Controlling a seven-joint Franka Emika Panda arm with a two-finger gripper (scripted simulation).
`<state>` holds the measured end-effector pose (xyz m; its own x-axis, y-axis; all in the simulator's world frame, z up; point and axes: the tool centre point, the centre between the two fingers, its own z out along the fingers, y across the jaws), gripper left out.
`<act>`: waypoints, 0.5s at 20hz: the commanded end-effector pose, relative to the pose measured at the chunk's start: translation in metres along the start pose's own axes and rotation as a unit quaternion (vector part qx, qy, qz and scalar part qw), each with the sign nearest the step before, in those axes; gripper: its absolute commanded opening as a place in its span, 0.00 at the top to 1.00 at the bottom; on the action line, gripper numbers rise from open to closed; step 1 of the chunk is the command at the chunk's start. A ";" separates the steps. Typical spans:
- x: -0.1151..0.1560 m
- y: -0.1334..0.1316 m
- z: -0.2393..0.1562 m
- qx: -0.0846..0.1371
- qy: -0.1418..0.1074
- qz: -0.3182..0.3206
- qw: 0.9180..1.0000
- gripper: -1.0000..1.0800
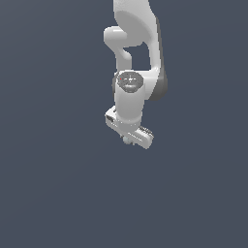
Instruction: Pick up the object and move it to a goal position.
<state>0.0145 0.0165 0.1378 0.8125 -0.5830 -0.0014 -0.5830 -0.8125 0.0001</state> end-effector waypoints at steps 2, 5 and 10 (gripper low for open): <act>-0.006 0.002 -0.042 0.000 0.000 0.000 1.000 1.00; -0.011 0.004 -0.076 0.000 0.000 0.000 1.000 1.00; -0.018 0.006 -0.124 0.000 0.001 0.000 1.000 1.00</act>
<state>-0.0007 0.0214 0.2474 0.8122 -0.5834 0.0007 -0.5834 -0.8122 -0.0008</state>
